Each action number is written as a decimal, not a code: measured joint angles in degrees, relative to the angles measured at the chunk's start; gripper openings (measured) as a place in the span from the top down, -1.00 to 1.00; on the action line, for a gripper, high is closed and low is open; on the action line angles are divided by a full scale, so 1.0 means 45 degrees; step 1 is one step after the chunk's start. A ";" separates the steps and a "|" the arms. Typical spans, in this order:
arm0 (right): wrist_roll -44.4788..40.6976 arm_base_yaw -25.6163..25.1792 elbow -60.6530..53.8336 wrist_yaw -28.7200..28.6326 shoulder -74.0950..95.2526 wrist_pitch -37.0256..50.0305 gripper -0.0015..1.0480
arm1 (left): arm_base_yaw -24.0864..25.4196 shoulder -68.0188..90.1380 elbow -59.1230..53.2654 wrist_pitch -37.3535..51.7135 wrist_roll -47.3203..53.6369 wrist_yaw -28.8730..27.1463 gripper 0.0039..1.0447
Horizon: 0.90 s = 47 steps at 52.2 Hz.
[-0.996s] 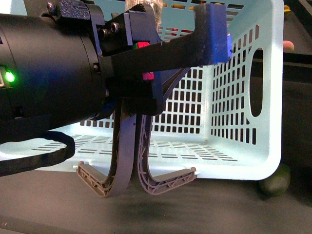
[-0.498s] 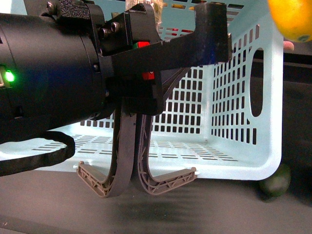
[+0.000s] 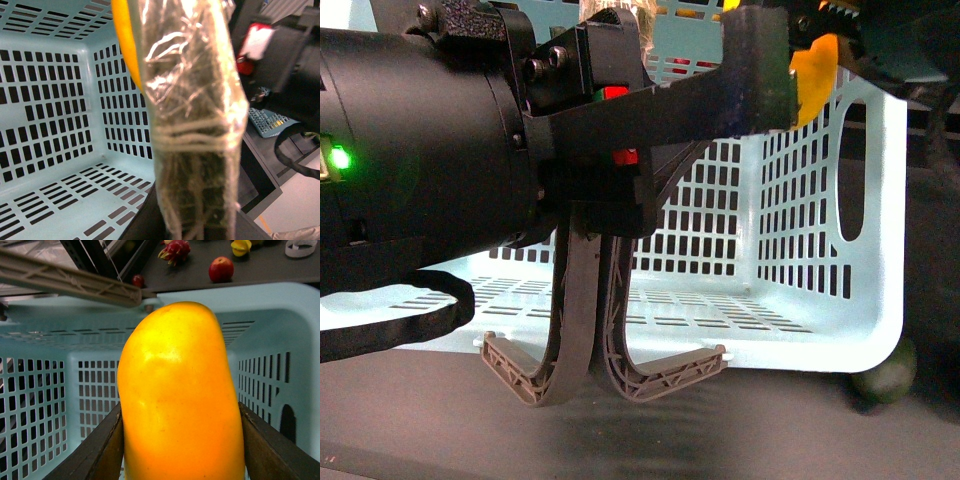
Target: Pick mango with right arm and hold basket with left
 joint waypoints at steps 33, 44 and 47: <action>0.0102 -0.0573 -0.1919 0.3288 -0.3337 -0.0063 -0.85 | -0.0024 0.0121 -0.0068 -0.0015 -0.0107 -0.0029 0.87; 0.0253 -0.0797 -0.3934 0.4731 -0.7155 -0.2006 -0.85 | -0.0024 0.0121 -0.0068 -0.0015 -0.0039 -0.0053 0.87; 0.0262 -0.0733 -0.4386 0.5119 -0.8296 -0.2720 -0.85 | -0.0029 0.0121 -0.0068 -0.0015 -0.0053 -0.0034 0.87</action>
